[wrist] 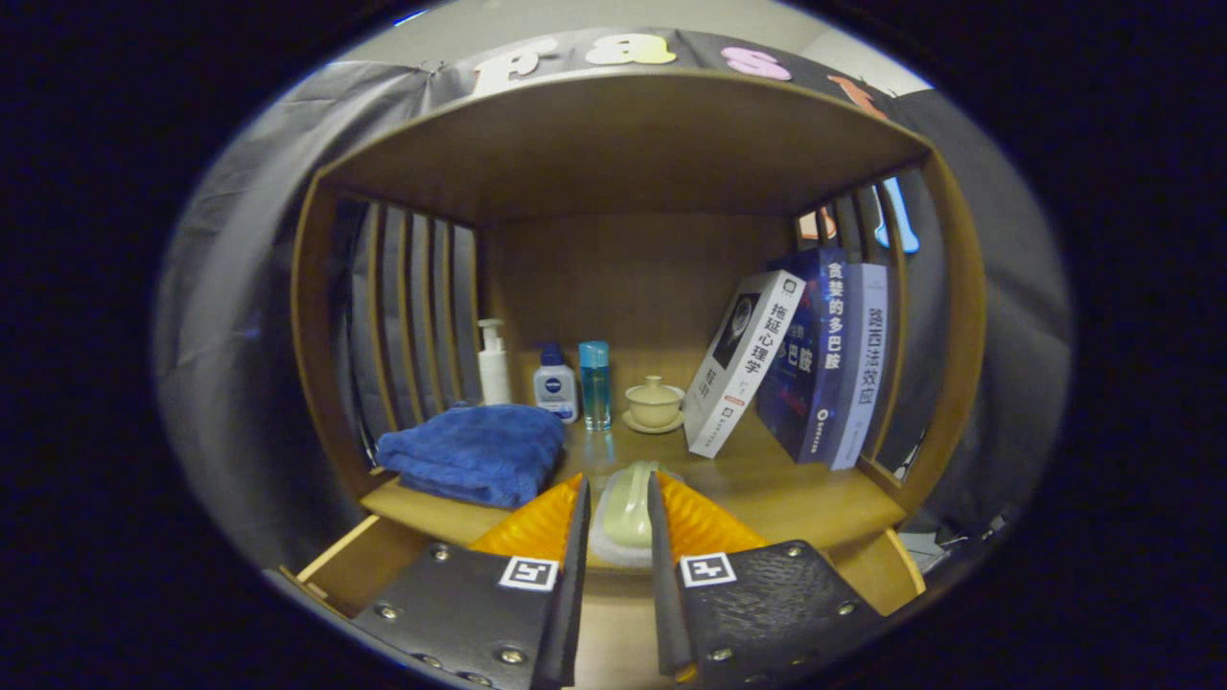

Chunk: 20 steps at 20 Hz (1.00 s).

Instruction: Pull open the drawer, take out the items inside it, and place them on the countertop above the cabinet.

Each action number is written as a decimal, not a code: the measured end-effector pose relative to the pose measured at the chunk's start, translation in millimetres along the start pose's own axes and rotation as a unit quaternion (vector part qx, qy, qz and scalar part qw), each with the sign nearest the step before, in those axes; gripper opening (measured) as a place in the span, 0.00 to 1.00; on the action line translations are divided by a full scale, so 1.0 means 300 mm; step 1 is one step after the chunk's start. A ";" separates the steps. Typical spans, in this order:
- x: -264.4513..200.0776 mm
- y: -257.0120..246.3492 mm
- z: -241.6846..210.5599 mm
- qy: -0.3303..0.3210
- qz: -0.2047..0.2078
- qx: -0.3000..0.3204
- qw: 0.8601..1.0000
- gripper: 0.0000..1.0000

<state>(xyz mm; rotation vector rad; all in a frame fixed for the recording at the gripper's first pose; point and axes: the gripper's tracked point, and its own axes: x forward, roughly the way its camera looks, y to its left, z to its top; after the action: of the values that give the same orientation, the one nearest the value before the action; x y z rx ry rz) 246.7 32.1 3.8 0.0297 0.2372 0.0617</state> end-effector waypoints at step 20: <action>-0.533 0.092 -0.432 -0.025 -0.015 0.009 1.000 0.76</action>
<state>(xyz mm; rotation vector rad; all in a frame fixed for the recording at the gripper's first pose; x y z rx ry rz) 59.3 52.3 -83.8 0.0453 0.1873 0.0299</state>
